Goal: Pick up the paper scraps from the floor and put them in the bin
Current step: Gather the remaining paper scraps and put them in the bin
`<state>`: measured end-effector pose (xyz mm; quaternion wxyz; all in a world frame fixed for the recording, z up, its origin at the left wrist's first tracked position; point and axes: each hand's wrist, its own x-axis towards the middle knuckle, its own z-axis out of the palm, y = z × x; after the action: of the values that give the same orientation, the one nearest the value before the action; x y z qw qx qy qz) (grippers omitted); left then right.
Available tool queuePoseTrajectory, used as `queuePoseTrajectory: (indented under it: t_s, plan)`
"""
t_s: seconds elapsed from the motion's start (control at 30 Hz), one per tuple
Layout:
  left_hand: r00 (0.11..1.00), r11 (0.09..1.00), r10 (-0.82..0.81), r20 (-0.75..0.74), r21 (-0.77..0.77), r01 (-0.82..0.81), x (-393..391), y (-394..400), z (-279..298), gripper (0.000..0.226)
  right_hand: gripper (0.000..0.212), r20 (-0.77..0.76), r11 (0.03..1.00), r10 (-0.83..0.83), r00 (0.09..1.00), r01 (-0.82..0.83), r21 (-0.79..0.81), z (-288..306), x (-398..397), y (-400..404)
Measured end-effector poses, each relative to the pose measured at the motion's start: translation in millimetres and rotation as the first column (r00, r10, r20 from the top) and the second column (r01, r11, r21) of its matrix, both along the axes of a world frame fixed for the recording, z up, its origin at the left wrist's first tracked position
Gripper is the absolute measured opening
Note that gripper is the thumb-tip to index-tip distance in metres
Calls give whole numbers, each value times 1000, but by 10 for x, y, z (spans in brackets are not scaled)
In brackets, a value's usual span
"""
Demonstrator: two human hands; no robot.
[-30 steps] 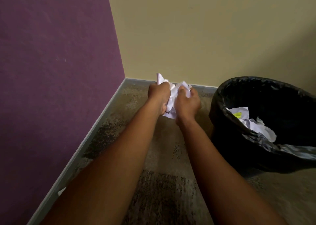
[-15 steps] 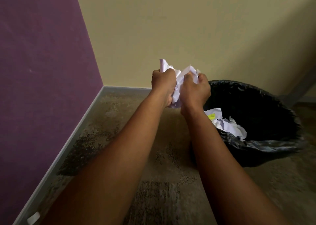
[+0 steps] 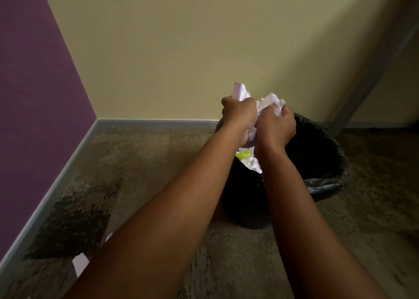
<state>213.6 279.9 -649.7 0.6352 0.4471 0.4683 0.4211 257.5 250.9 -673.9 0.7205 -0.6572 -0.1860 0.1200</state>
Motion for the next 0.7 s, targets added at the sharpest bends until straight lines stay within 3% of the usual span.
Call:
queuePoseTrajectory:
  t_s: [0.17, 0.2, 0.3, 0.5, 0.63, 0.7]
  plan:
    - [986, 991, -108, -128, 70, 118, 179, -7, -99, 30, 43, -4, 986, -56, 998, 55, -156, -109, 218, -57]
    - [977, 985, -136, -165, 79, 151, 189, -1, -98, 26, 43, -19, 979, -71, 997, 66, -193, -138, 270, -57]
    - [955, 975, -198, -220, 54, 214, 195, 17, -83, 26, 13, -29, 954, -60, 998, 49, -295, -125, 336, -95]
    - [967, 977, -171, -186, 96, 191, 202, 102, -143, 8, 27, -62, 969, 27, 998, -41, -244, -102, 265, -66]
    - [982, 983, -113, -152, 126, 133, 151, 163, -195, 9, 19, -31, 974, 84, 996, -88, -208, -94, 162, -25]
    - [986, 984, -102, -131, 130, 119, 103, 212, -213, 8, 38, -53, 978, 113, 992, -120, -171, -97, 82, 13]
